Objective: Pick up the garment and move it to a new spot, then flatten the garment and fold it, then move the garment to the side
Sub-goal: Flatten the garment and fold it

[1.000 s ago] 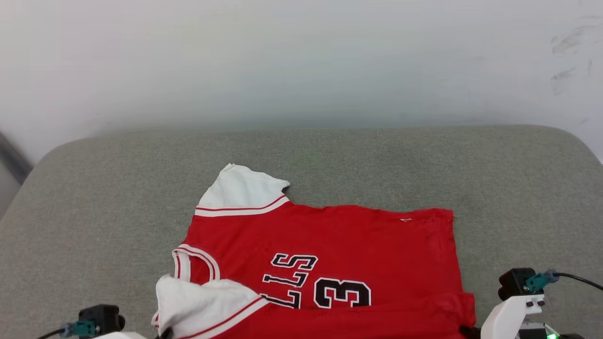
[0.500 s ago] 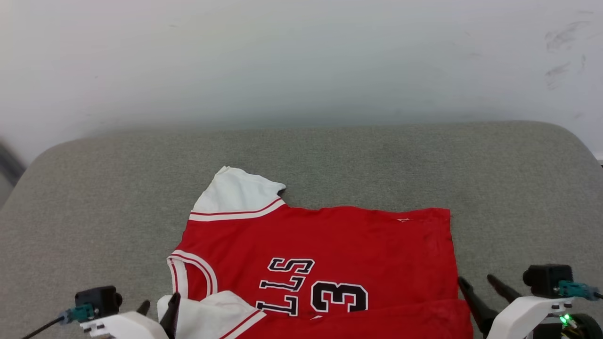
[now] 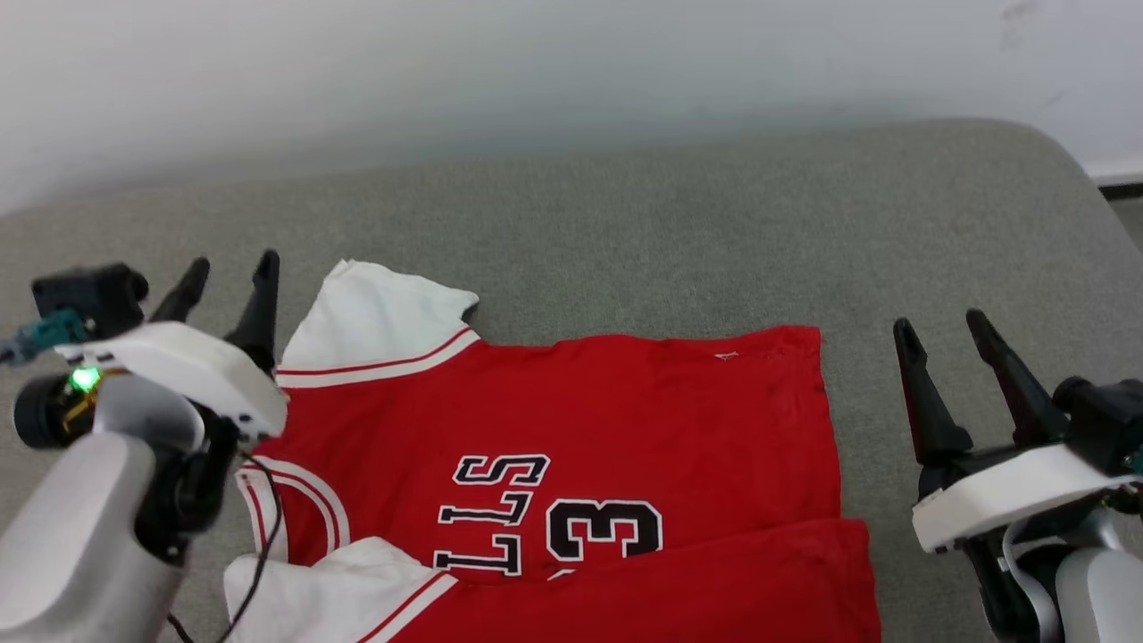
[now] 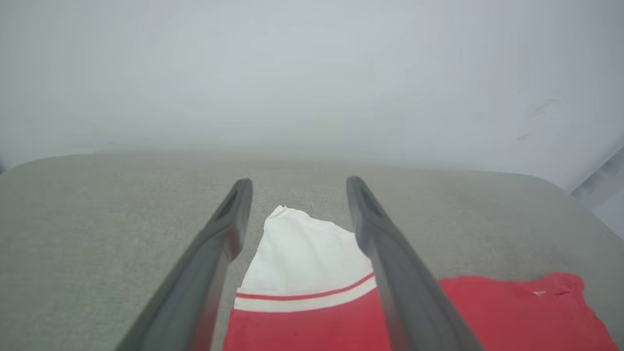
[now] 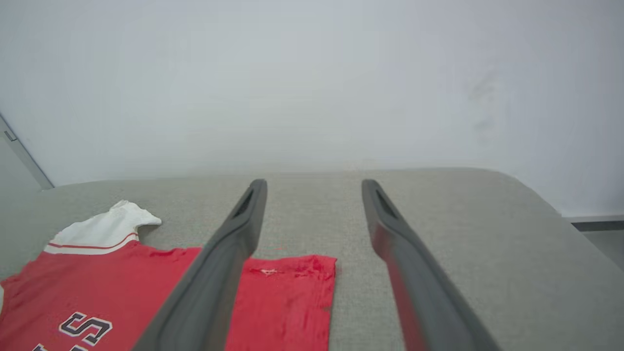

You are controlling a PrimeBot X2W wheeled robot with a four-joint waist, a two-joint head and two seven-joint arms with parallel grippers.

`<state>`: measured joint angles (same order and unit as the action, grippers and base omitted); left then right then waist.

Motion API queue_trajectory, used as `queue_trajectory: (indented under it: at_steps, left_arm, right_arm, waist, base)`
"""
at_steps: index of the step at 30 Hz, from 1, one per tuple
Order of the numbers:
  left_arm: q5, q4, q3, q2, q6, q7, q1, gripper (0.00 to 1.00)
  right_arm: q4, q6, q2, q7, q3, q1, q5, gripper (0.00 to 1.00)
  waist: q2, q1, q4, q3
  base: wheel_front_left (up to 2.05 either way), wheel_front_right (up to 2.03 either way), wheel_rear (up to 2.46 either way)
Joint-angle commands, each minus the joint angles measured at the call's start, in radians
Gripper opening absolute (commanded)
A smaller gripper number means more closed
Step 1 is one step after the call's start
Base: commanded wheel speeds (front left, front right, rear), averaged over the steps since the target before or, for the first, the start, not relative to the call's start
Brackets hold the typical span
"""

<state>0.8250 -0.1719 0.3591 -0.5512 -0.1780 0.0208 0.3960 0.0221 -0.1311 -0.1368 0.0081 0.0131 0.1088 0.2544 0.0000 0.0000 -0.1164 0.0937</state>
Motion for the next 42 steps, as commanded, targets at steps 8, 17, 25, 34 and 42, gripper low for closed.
queue_trajectory:
  at_steps: [8,17,25,34,42]
  left_arm:
    - [0.042,-0.123,0.041,-0.131,0.150,0.356,0.389,1.00]
    - [0.118,-0.204,0.093,-0.255,0.187,0.796,0.570,1.00]
    - [0.176,-0.278,0.120,-0.246,0.129,0.968,0.534,0.10]
    - [0.215,-0.286,0.115,-0.202,0.114,0.955,0.472,0.00]
    - [0.147,-0.273,0.110,-0.160,0.159,0.782,0.559,0.00]
  right_arm:
    - [0.047,0.001,0.063,-0.054,0.006,0.120,-0.026,1.00]
    - [0.026,0.001,0.080,-0.092,0.039,0.150,0.006,1.00]
    - [-0.021,0.001,0.085,-0.104,0.067,0.166,0.042,1.00]
    - [-0.066,0.001,0.061,-0.031,0.067,0.209,0.129,1.00]
    - [-0.228,0.001,-0.025,0.280,0.070,0.393,0.272,1.00]
  waist:
    - [0.0000,0.0000,-0.115,0.326]
    - [0.0000,0.0000,-0.173,0.453]
    - [0.0000,0.0000,-0.205,0.505]
    - [0.0000,0.0000,-0.190,0.473]
    - [0.0000,0.0000,-0.108,0.401]
  base:
    - [0.00,0.00,0.00]
    - [0.00,0.00,0.00]
    - [0.00,0.00,0.00]
    - [0.00,0.00,0.00]
    - [0.00,0.00,0.00]
